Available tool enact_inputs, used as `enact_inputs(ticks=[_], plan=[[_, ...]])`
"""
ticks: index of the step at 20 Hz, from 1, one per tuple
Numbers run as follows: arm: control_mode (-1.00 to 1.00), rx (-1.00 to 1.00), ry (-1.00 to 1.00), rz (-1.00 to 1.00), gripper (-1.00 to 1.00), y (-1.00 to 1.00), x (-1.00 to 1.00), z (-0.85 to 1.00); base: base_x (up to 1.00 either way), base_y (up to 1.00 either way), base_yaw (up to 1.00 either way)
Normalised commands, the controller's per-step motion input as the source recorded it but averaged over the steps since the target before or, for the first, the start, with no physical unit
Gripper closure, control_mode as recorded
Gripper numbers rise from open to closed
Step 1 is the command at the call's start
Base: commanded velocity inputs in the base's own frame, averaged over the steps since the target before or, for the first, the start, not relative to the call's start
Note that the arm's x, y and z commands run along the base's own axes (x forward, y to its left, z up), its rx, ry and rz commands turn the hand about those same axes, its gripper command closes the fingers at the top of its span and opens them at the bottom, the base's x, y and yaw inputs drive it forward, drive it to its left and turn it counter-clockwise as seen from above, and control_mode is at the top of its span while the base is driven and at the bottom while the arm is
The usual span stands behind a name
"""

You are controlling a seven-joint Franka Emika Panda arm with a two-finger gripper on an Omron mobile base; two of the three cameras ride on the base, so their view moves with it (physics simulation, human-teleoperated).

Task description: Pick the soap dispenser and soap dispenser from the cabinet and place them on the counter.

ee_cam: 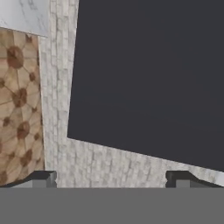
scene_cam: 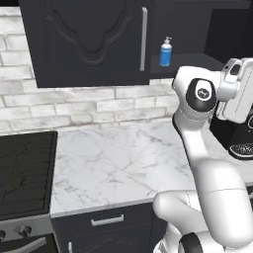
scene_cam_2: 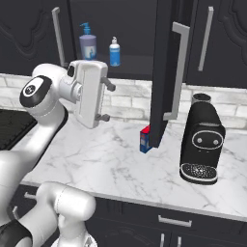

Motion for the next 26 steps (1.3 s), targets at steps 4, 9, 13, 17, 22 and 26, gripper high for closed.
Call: enact_inputs(ticks=[4,9,13,17,22,26], plan=[[-1.0,0.04,-0.01,0.0,-1.0,0.3,0.02,-0.01,0.0,0.0,0.0],[-1.0,0.17,0.0,0.01,-1.0,0.27,-0.02,0.0,0.0,0.0,0.0],[-1.0,0.19,0.0,0.03,-1.0,0.19,0.0,0.0,0.0,0.0,0.0],[-1.0,0.16,-0.04,0.0,-1.0,0.14,0.0,-0.04,0.0,0.0,0.0],[-1.0,0.17,-0.04,0.02,-1.0,0.07,0.02,-0.16,0.0,0.0,0.0],[-1.0,0.17,0.0,0.06,-1.0,0.03,0.02,-0.18,0.0,0.0,0.0]])
